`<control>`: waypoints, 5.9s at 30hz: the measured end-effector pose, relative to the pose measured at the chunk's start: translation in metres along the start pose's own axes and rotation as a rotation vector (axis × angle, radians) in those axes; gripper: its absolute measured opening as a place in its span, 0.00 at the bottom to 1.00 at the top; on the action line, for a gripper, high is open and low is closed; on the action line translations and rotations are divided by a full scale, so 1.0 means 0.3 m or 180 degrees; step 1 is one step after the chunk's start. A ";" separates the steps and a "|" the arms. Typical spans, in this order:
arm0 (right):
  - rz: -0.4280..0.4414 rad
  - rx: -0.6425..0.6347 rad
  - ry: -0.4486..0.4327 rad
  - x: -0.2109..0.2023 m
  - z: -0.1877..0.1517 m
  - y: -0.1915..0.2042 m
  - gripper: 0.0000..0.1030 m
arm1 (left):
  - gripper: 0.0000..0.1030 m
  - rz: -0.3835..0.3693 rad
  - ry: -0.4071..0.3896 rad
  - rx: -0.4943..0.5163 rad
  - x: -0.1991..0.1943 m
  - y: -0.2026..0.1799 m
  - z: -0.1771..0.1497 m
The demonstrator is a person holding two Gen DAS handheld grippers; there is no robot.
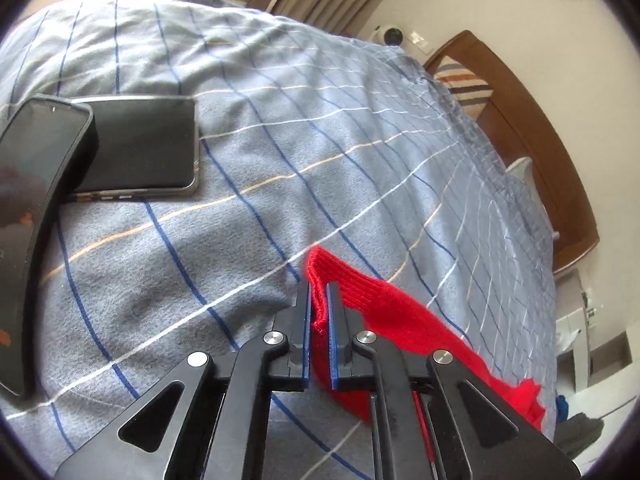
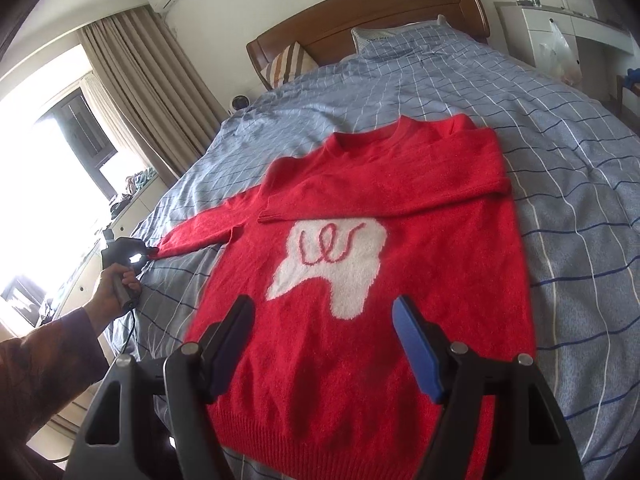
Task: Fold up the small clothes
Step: 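Grasp the other sleeve with the left gripper and fold it across the body, then release the folded sleeve with the left gripper and withdraw, then move both grippers to the hem of the red sweater, then grasp the hem with both grippers and fold it up onto the collar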
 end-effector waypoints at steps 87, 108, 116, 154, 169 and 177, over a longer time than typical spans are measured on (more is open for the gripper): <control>-0.1951 -0.1330 0.0602 -0.082 -0.155 -0.031 0.84 | 0.97 -0.0333 0.0755 0.2870 -0.618 -0.487 -0.936; -0.1908 -0.1202 0.0622 -0.124 -0.163 -0.084 0.84 | 0.97 -0.0139 0.0900 0.2932 -0.581 -0.427 -0.970; -0.1840 -0.0862 0.0727 -0.176 -0.189 -0.164 0.84 | 0.97 -0.0151 0.0884 0.3012 -0.582 -0.438 -0.975; 0.0096 0.0821 0.1295 -0.115 -0.366 -0.283 0.07 | 0.02 -0.1035 0.2145 0.2306 -0.614 -0.254 -1.033; 0.0301 0.0635 -0.0166 0.013 0.264 -0.345 0.05 | 0.02 -0.1848 0.1149 0.1248 -0.343 -0.733 -0.578; 0.0083 0.0953 -0.0151 0.421 0.534 -0.532 0.05 | 0.02 -0.1352 0.1179 0.1560 0.054 -1.008 -0.563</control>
Point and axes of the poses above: each gripper's, at about its wrist camera, not at the fingertips, and x roughly the way its jaws point, y to its left, z to its top, the point moved 1 cm from there along x, roughly the way its jaws point, and after that the axes turned 8 degrees about -y, right-handed, at the moved point
